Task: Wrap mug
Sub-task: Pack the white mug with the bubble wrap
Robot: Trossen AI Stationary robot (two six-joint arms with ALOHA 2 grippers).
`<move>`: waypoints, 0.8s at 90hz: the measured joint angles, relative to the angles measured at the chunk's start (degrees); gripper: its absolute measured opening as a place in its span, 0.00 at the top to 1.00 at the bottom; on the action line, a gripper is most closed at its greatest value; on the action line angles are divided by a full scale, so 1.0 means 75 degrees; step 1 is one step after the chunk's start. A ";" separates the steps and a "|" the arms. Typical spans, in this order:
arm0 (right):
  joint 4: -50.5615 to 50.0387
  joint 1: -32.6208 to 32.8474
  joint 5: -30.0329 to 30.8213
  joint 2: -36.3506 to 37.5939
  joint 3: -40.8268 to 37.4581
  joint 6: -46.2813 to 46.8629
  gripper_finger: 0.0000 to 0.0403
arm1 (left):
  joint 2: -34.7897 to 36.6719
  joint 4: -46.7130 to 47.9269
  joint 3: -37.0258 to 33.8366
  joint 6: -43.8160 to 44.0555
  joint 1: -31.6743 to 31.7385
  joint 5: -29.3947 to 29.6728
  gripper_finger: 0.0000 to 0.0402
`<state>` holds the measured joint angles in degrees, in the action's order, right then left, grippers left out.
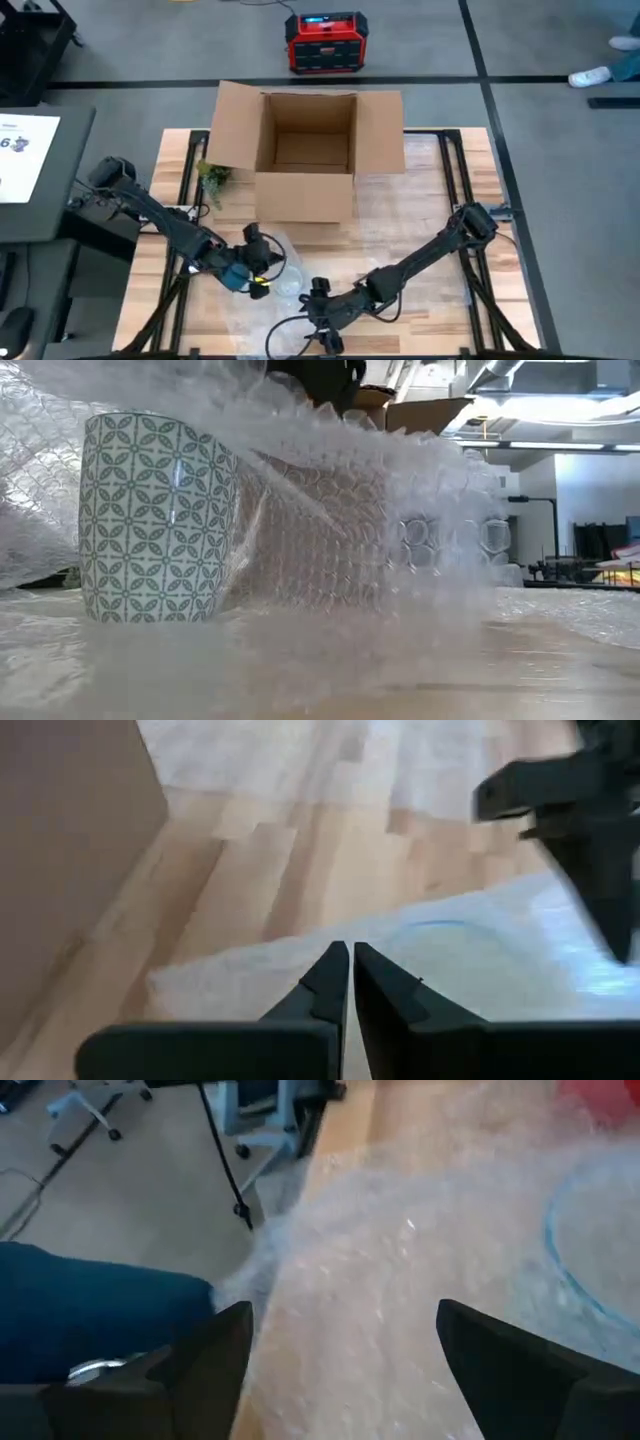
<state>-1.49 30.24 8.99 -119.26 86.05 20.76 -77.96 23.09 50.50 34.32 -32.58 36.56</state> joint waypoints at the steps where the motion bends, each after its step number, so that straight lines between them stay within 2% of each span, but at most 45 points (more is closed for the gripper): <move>1: 0.0000 -0.0003 0.0000 -0.0001 -0.0016 0.0016 0.24 | -0.0064 0.0022 0.0000 0.0013 0.0036 0.0008 1.00; 9: -0.0004 -0.0015 0.0002 -0.0009 -0.0080 0.0055 0.24 | -0.0601 0.0351 -0.0001 0.0352 0.0349 -0.0036 1.00; 21: -0.0035 0.0006 -0.0020 -0.0009 -0.0193 0.0163 0.27 | -0.1352 0.0327 -0.0006 0.0636 0.0618 -0.0639 1.00; 36: -0.0067 0.0018 -0.0035 -0.0012 -0.0327 0.0253 0.31 | -0.1593 0.0116 0.0017 0.0632 0.0671 -0.0819 1.00; 59: -0.0391 0.0015 -0.0036 -0.0003 0.0108 0.0170 0.37 | -0.0377 0.0879 0.0251 0.0336 0.0635 -0.0770 1.00; 72: -0.1663 0.0015 -0.0345 0.0006 0.1114 -0.0128 0.43 | 0.0542 0.1356 0.0346 0.0344 0.0452 -0.0747 1.00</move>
<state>-13.97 30.35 6.41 -119.22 94.40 19.80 -73.89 33.26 53.10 36.90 -29.19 30.96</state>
